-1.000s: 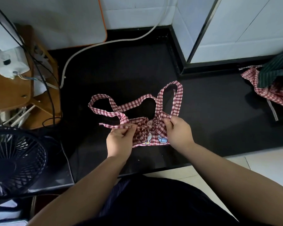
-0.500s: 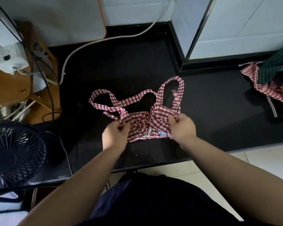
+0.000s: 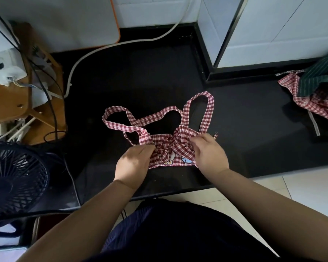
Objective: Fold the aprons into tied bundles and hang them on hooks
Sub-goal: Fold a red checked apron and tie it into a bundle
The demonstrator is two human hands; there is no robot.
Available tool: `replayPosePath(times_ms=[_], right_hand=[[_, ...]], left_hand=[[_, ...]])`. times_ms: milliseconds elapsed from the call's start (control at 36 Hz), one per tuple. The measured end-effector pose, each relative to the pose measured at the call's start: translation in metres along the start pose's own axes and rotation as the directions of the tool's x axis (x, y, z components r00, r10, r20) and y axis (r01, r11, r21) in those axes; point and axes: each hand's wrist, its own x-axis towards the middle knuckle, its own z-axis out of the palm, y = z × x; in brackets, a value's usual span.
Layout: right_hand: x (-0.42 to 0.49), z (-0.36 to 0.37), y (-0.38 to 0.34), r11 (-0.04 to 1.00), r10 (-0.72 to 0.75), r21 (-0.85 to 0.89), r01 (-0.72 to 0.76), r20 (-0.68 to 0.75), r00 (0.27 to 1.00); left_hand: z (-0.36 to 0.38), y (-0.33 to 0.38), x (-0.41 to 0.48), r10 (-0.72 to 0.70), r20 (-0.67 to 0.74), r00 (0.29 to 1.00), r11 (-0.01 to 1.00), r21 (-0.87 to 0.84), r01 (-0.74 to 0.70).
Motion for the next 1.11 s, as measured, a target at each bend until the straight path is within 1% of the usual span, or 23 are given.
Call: replayPosePath(times_ms=[56,111,167,194,222,250,306,361,417,472,528,583,639,667,722,778,806,861,917,972,1000,1056,1111], right_hand=[[-0.002,-0.005,0.006,0.999,-0.046,-0.022,0.046,0.015,0.999],[-0.005,-0.009,0.009,0.993,-0.098,-0.056,0.103,0.088,0.991],[-0.010,-0.014,0.012,0.992,-0.072,-0.077,0.095,0.257,0.964],[-0.011,-0.014,0.014,0.993,-0.040,-0.086,0.075,0.351,0.935],[-0.011,-0.015,0.017,0.992,0.002,-0.114,0.052,0.430,0.903],[-0.011,-0.014,0.018,0.989,0.040,-0.143,0.032,0.474,0.880],[-0.007,-0.011,0.020,0.985,0.089,-0.172,-0.003,0.498,0.863],[-0.004,-0.008,0.022,0.975,0.085,-0.222,0.024,0.473,0.877],[-0.001,-0.008,0.025,0.968,0.045,-0.243,0.063,0.418,0.907],[0.002,-0.012,0.024,0.989,0.030,-0.146,0.028,0.382,0.924],[0.005,-0.015,0.024,1.000,0.015,-0.004,-0.014,0.349,0.937],[0.009,-0.018,0.018,0.988,0.032,0.133,-0.081,0.338,0.941],[0.014,-0.024,0.009,0.928,0.104,0.294,-0.228,0.383,0.918],[0.017,-0.027,0.006,0.885,0.135,0.356,-0.302,0.424,0.895],[0.021,-0.031,0.002,0.804,0.142,0.436,-0.405,0.520,0.842],[0.021,-0.032,-0.004,0.761,0.099,0.471,-0.446,0.595,0.797],[0.020,-0.030,-0.006,0.756,0.084,0.475,-0.450,0.611,0.787],[0.020,-0.026,-0.006,0.753,0.083,0.487,-0.443,0.598,0.797],[0.019,-0.024,-0.007,0.738,0.101,0.514,-0.437,0.556,0.825],[0.020,-0.023,-0.003,0.739,0.139,0.514,-0.435,0.516,0.845],[0.021,-0.023,-0.003,0.750,0.164,0.499,-0.435,0.497,0.852],[0.023,-0.023,-0.003,0.786,0.219,0.440,-0.434,0.458,0.862],[0.028,-0.022,-0.003,0.810,0.278,0.365,-0.460,0.451,0.848]], left_hand=[[0.001,-0.004,-0.007,0.070,0.012,0.997,0.997,0.040,-0.070],[-0.001,-0.006,-0.013,0.046,0.109,0.993,0.999,0.002,-0.046],[-0.004,-0.006,-0.015,-0.045,0.335,0.941,0.997,-0.039,0.062],[-0.005,-0.007,-0.016,-0.098,0.458,0.884,0.993,-0.013,0.118],[-0.005,-0.007,-0.015,-0.131,0.528,0.839,0.990,0.018,0.143],[-0.005,-0.008,-0.014,-0.155,0.544,0.825,0.987,0.040,0.159],[-0.005,-0.008,-0.008,-0.177,0.474,0.863,0.982,0.020,0.190],[-0.006,-0.009,0.002,-0.168,0.386,0.907,0.981,-0.026,0.193],[-0.010,-0.012,0.013,-0.193,0.376,0.906,0.971,-0.059,0.231],[-0.018,-0.010,0.029,-0.230,0.403,0.886,0.957,-0.073,0.282],[-0.025,-0.008,0.043,-0.298,0.437,0.849,0.916,-0.121,0.384],[-0.030,-0.006,0.055,-0.381,0.463,0.801,0.849,-0.168,0.501],[-0.032,-0.005,0.063,-0.460,0.471,0.753,0.772,-0.207,0.601],[-0.032,-0.004,0.067,-0.502,0.470,0.726,0.718,-0.241,0.653],[-0.030,-0.004,0.071,-0.589,0.485,0.646,0.553,-0.341,0.760],[-0.027,-0.004,0.071,-0.652,0.547,0.526,0.338,-0.411,0.846],[-0.026,-0.004,0.070,-0.663,0.575,0.479,0.256,-0.427,0.867],[-0.024,-0.003,0.067,-0.659,0.623,0.421,0.152,-0.438,0.886],[-0.026,-0.001,0.067,-0.632,0.666,0.396,0.114,-0.425,0.898],[-0.029,0.003,0.067,-0.587,0.704,0.400,0.111,-0.419,0.901],[-0.032,0.003,0.066,-0.551,0.715,0.431,0.153,-0.421,0.894],[-0.036,0.003,0.065,-0.459,0.718,0.524,0.340,-0.403,0.850],[-0.039,0.002,0.062,-0.412,0.727,0.549,0.474,-0.344,0.811]])
